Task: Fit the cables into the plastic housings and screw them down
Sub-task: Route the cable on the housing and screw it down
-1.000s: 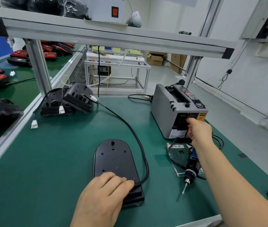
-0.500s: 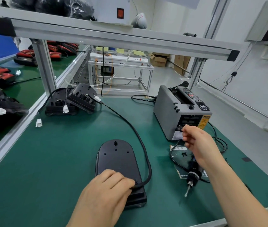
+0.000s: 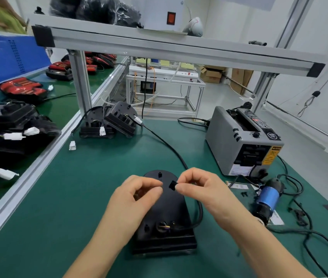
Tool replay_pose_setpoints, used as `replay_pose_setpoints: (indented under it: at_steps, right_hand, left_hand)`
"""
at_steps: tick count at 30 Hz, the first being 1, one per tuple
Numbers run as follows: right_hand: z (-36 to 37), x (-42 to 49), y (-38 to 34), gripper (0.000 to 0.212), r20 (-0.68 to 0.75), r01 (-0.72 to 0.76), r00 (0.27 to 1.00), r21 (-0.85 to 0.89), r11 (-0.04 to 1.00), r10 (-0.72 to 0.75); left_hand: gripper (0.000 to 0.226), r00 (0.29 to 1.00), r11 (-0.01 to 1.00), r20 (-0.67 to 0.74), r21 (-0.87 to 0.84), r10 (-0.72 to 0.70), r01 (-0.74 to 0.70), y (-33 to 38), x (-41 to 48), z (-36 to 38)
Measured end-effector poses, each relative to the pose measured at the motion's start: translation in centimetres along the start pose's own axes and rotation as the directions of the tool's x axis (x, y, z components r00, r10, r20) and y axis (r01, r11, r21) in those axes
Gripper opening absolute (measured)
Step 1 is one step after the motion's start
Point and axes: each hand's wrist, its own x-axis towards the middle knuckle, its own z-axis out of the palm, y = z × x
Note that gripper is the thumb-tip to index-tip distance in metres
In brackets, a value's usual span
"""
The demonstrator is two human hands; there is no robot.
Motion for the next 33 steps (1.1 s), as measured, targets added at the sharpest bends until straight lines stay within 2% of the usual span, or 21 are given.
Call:
replay_pose_setpoints:
  at_steps: [4,9,11,15,17,22,25,27,29,31,33]
  right_hand:
    - [1.1,0.2,0.0,0.005,0.037,0.037,0.999,-0.060,0.997,-0.035]
    - [1.9,0.3,0.3,0.006,0.065,0.033,0.998,-0.096,0.995,-0.027]
    - [1.9,0.2,0.5,0.013,0.046,0.027,0.999,-0.122,0.992,-0.021]
    - [2.0,0.1,0.4,0.012,-0.035,0.007,0.999,-0.157,0.988,-0.013]
    - [2.3,0.1,0.1,0.010,-0.011,0.016,1.000,-0.190,0.982,-0.018]
    - [2.8,0.3,-0.1,0.024,0.014,0.052,0.999,-0.303,0.951,-0.050]
    - [2.5,0.6,-0.2,0.029,0.007,0.062,0.998,-0.287,0.956,-0.062]
    - [2.0,1.0,-0.3,0.027,-0.008,0.021,1.000,-0.211,0.977,-0.023]
    - [1.8,1.5,-0.4,0.019,0.041,-0.064,0.996,-0.212,0.975,0.075]
    - [2.0,2.0,-0.5,0.012,0.115,-0.149,0.975,-0.283,0.947,0.188]
    - [2.4,2.5,-0.8,0.013,0.173,-0.167,0.955,-0.358,0.919,0.241]
  left_hand:
    - [0.016,0.999,1.000,0.034,-0.010,-0.026,0.026,0.1,0.4,-0.3]
    - [0.018,0.999,0.994,0.030,0.105,-0.024,0.020,-0.1,0.6,-0.2]
    - [0.019,0.999,0.990,0.017,0.138,-0.031,0.029,-0.2,0.6,-0.2]
    - [0.022,0.998,0.994,0.003,0.088,-0.060,0.060,-0.4,0.5,-0.2]
    - [0.021,0.998,0.995,0.011,0.069,-0.068,0.067,-0.5,0.4,-0.3]
    - [0.021,0.995,0.995,0.047,0.052,-0.086,0.084,-0.7,-0.1,-0.4]
    - [0.023,0.996,0.996,0.031,0.004,-0.088,0.088,-1.2,-0.6,-1.2]
    - [0.027,0.996,0.996,-0.040,0.033,-0.078,0.079,-1.9,-0.7,-2.0]
    - [0.031,0.995,0.988,-0.083,0.140,-0.055,0.066,-2.9,-0.6,-2.8]
    - [0.036,0.997,0.967,-0.069,0.252,-0.028,0.045,-3.7,-0.6,-3.0]
    - [0.044,1.000,0.953,0.002,0.302,-0.012,0.011,-4.3,-0.7,-2.7]
